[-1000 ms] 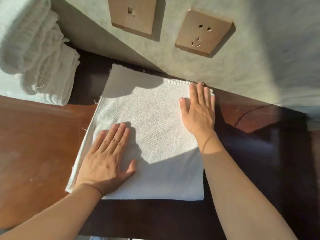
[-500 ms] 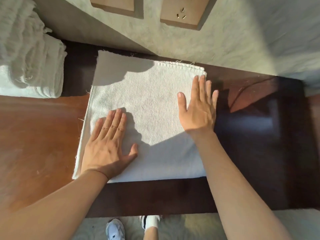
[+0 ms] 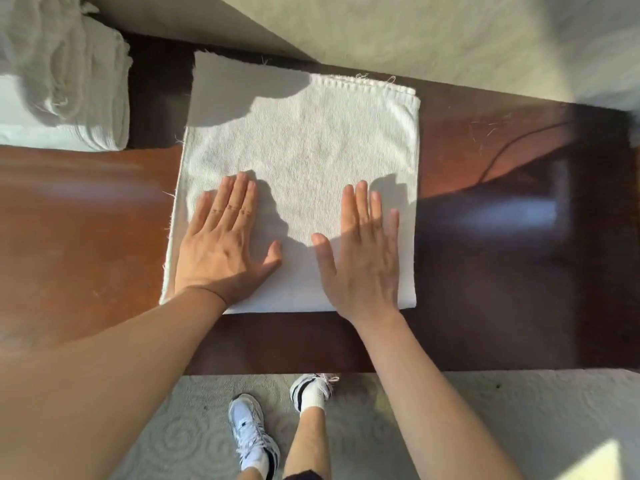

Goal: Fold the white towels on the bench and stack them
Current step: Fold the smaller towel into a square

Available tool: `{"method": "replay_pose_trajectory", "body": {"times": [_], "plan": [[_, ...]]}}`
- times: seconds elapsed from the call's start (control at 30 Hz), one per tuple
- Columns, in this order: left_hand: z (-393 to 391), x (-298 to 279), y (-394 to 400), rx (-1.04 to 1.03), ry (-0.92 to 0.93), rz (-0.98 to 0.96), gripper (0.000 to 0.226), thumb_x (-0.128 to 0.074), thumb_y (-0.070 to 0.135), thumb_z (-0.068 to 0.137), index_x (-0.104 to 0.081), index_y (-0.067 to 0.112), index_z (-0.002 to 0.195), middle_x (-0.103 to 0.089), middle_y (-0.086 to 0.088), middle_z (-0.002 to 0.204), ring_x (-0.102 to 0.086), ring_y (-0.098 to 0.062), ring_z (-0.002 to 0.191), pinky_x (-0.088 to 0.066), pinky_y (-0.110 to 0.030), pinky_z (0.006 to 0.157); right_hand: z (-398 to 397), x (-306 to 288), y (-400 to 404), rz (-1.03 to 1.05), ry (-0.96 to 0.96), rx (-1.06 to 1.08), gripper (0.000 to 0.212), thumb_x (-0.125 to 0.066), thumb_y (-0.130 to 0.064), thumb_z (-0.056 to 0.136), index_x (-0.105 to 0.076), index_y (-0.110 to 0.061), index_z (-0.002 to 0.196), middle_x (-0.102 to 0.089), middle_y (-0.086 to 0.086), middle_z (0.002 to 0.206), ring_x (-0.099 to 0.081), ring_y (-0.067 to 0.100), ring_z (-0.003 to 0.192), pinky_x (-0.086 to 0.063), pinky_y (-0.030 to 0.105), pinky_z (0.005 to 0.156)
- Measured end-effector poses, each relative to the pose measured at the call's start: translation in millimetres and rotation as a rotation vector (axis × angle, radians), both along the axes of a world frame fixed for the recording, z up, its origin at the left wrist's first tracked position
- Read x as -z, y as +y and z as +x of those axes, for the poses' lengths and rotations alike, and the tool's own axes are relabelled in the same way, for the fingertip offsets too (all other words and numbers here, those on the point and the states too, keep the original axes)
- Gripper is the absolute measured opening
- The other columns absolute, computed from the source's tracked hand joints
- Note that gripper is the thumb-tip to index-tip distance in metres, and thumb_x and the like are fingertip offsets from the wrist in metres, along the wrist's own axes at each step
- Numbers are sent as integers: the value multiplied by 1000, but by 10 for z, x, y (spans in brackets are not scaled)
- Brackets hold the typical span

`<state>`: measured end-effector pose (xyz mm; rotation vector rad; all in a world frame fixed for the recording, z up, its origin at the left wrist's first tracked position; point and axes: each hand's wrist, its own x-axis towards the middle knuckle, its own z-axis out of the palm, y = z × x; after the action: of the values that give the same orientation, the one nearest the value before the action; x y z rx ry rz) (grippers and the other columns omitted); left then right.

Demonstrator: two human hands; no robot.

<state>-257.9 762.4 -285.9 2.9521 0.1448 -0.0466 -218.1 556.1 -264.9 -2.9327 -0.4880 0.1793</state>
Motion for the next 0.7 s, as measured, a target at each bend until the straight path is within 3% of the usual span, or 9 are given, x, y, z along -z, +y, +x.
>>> {"method": "replay_pose_trajectory", "body": {"times": [0.1,0.27,0.43,0.7], "plan": [[1,3,6,-4,-9,-3,93,-37,63,91,-12,9,162,-9,-3,170,-4,-16,157,-11,-44,127,-165,51,-104,-131,67,-126,76,-11,-61,102,-2,-14,162,3,3,170,6,22,157,-4,50,126],[5,14,-6,1,-16,-6,92,-32,64,91,-12,8,162,-9,-3,170,-5,-17,157,-10,-44,127,-131,-69,-672,-208,51,263,80,-5,-61,102,2,-8,161,4,11,170,8,26,156,1,56,124],[-6,17,3,7,-25,-14,90,-34,60,92,-13,7,161,-12,-6,170,-7,-19,157,-13,-46,127,-148,10,45,5,-37,-37,74,-20,-56,105,-9,-11,162,-3,7,170,2,24,157,1,53,126],[-4,-76,-20,31,15,-25,84,-30,56,94,-9,12,163,-7,-4,170,-3,-18,157,-6,-46,127,-101,190,64,-9,-58,47,71,-31,-52,99,-16,-22,162,-11,2,170,-4,25,157,-3,56,125]]}}
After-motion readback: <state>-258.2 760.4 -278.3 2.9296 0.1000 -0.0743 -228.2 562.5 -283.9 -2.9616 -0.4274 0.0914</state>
